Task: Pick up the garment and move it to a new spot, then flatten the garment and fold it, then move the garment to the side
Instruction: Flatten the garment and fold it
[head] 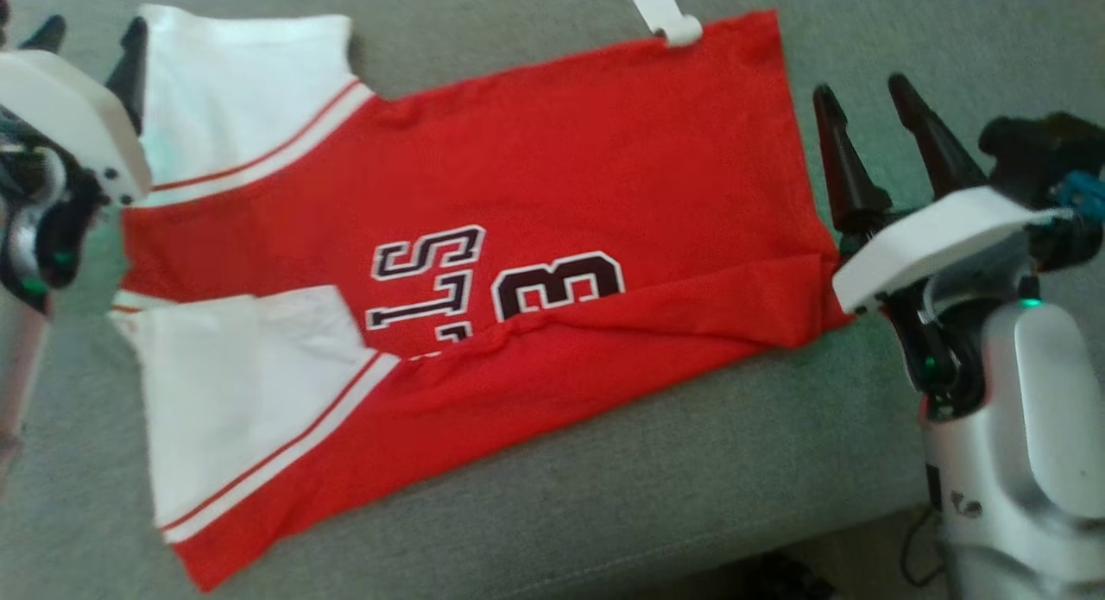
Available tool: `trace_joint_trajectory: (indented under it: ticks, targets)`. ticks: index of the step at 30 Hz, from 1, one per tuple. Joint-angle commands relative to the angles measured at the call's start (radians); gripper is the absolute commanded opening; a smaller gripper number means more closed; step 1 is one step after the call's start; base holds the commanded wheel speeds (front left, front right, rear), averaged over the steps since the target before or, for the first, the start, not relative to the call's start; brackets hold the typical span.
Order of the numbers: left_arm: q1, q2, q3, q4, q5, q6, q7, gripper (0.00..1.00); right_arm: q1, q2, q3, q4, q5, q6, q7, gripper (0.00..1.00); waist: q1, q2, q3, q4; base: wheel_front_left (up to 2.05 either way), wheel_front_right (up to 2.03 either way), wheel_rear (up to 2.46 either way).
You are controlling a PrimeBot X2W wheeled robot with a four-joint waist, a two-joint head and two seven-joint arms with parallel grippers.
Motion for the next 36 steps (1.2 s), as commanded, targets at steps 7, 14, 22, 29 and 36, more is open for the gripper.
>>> trace_joint_trajectory:
  ticks: [7,14,22,29,36]
  targets:
    - [-0.093,0.075,0.042,0.066,0.016,0.002,0.023,1.0,-0.05,-0.005,0.042,-0.024,0.012,0.007,-0.03,1.0,-0.0002,0.0,0.096,-0.081,0.0,0.0,0.0]
    - [-0.104,0.069,0.017,0.101,0.015,-0.023,0.041,0.33,-0.068,-0.005,0.041,-0.009,0.013,0.007,-0.037,1.0,-0.0002,0.0,0.097,-0.078,0.0,0.0,0.0]
    - [-0.13,0.036,-0.006,0.075,0.031,-0.036,-0.001,0.0,-0.184,-0.036,0.075,0.073,-0.022,0.007,-0.008,1.0,-0.0002,0.0,0.087,-0.034,0.0,0.0,0.0]
    - [-0.153,-0.01,-0.015,0.017,0.029,-0.052,-0.06,0.0,-0.337,-0.091,0.102,0.281,-0.048,0.007,0.049,1.0,-0.0002,0.0,0.077,0.044,0.0,0.0,0.0]
    - [-0.146,-0.047,-0.031,-0.045,0.021,-0.064,-0.09,0.0,-0.418,-0.14,0.129,0.444,-0.059,0.007,0.088,0.66,-0.0002,0.0,0.076,0.108,0.0,0.0,0.0]
